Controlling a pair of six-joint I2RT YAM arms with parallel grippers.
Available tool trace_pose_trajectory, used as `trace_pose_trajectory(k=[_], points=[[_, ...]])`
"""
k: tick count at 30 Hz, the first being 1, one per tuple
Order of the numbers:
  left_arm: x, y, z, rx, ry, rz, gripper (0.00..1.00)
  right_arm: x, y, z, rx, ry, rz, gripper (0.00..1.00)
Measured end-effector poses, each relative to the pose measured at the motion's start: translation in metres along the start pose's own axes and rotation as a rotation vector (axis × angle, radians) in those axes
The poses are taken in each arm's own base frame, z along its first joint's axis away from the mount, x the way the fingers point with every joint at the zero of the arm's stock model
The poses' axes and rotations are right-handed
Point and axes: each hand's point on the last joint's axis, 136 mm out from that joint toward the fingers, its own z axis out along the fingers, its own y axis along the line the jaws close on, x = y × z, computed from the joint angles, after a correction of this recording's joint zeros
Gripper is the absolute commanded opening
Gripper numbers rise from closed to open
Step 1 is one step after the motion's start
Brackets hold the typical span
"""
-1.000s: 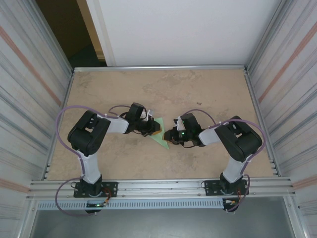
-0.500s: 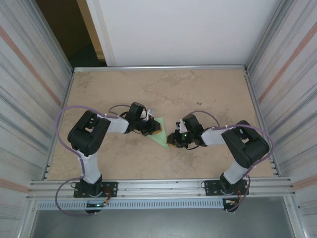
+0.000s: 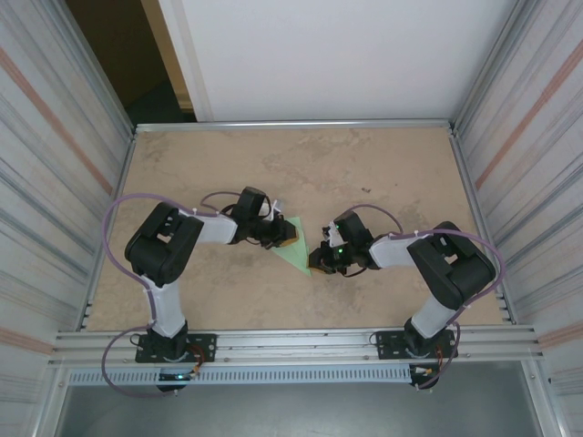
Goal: Fold a paper plane with a square sheet of paper (pick it up from the middle)
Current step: Fourth fold the wing at the center of the table.
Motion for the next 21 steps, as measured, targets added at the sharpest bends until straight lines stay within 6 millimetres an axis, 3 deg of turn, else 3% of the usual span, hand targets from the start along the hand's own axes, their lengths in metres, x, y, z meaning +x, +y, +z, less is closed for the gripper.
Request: trace_pose_trajectory(k=[21], points=[[0.0022,0.0077,0.0043,-0.031,0.031,-0.021,0.16,-0.0007,-0.0014,0.0022,0.021,0.019,0.017,0.09]])
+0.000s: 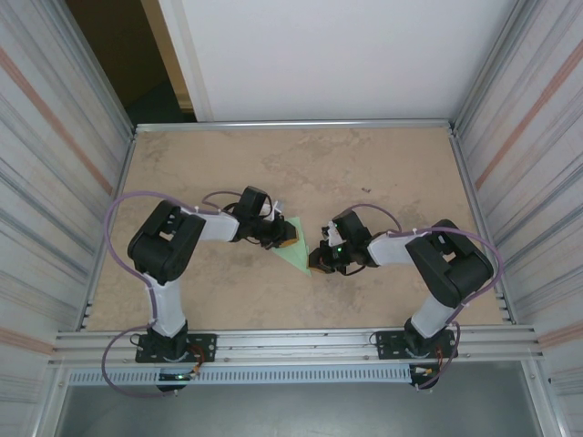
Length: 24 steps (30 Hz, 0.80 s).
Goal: Fold a paper plane with a square sheet of paper (pick it up from the middle)
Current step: Fourth fold the wing at the center of the table.
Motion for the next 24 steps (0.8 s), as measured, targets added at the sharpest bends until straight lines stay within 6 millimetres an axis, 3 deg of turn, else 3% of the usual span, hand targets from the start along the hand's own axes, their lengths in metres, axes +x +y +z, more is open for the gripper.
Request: trace_pose_trajectory(k=[16,24], points=[[-0.0021,0.0027,0.0030,-0.009,0.003,-0.004,0.16,-0.0002,0.0001,0.0007,0.023,0.020,0.019,0.13],[-0.0026,0.0026,0.0036,-0.011,0.006,0.001,0.16,-0.0018,0.0044,-0.0021,0.023,0.002,0.006,0.26]])
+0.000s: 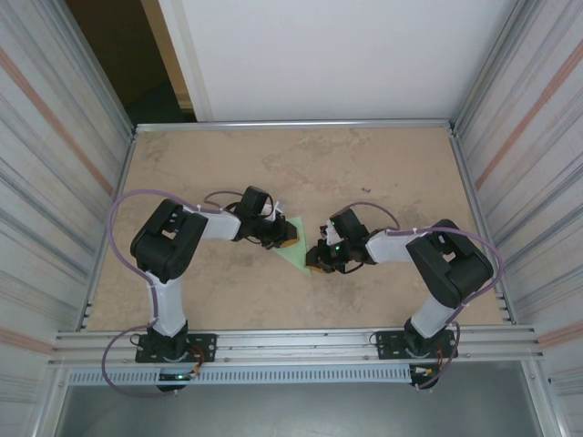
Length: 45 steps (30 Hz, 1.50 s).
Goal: Fold a paper plane with a square sheet of paper (pick it up from the middle)
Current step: Fourth fold the wing at the center of the table.
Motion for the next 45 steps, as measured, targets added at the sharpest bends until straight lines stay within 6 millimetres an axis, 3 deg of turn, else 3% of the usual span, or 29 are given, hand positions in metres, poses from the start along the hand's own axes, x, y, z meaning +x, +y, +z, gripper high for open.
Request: trace_pose_trajectory(k=[6,9,12,16,20,29,45], points=[[0.000,0.001,0.001,-0.009,0.008,0.007,0.16,-0.011,0.004,-0.027,0.029,-0.101,-0.003,0.40],[-0.001,0.001,0.001,-0.013,0.013,0.006,0.16,-0.019,0.017,-0.047,0.014,-0.170,-0.034,0.36],[-0.001,0.001,0.001,-0.016,0.015,0.003,0.16,-0.021,0.027,-0.052,0.015,-0.177,-0.069,0.26],[-0.002,0.001,0.002,-0.028,0.022,-0.008,0.16,-0.020,0.044,-0.040,0.035,-0.145,-0.133,0.15],[-0.003,0.001,0.003,-0.043,0.033,-0.020,0.16,-0.021,0.051,-0.020,0.058,-0.104,-0.169,0.11],[-0.004,0.003,0.004,-0.082,0.065,-0.055,0.16,-0.024,0.032,0.008,0.116,-0.047,-0.152,0.07],[-0.003,0.004,0.006,-0.126,0.094,-0.092,0.16,-0.025,0.015,0.015,0.148,-0.029,-0.119,0.07]])
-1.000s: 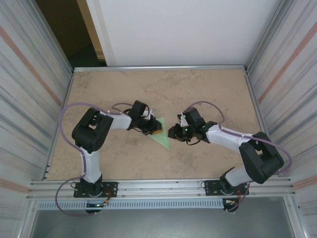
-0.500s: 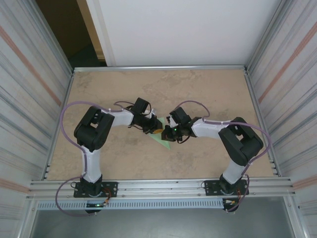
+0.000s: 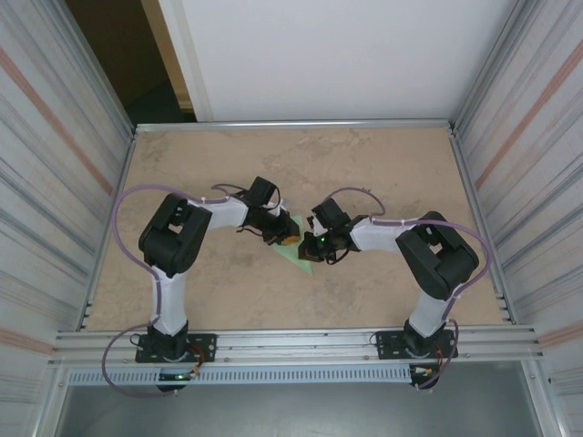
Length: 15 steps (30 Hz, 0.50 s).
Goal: Fold a paper plane with a square sheet of paper (pick it up from the middle)
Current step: Fourth fold the wing at the center of the table.
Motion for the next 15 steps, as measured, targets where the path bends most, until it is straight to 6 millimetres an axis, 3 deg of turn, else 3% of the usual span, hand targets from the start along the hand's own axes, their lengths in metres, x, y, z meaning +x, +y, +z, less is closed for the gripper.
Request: trace_pose_trajectory(k=[15], points=[[0.0004,0.0016,0.0010,-0.022,0.021,-0.019,0.16,-0.0010,-0.0049,0.0010,0.008,-0.005,0.007,0.07]])
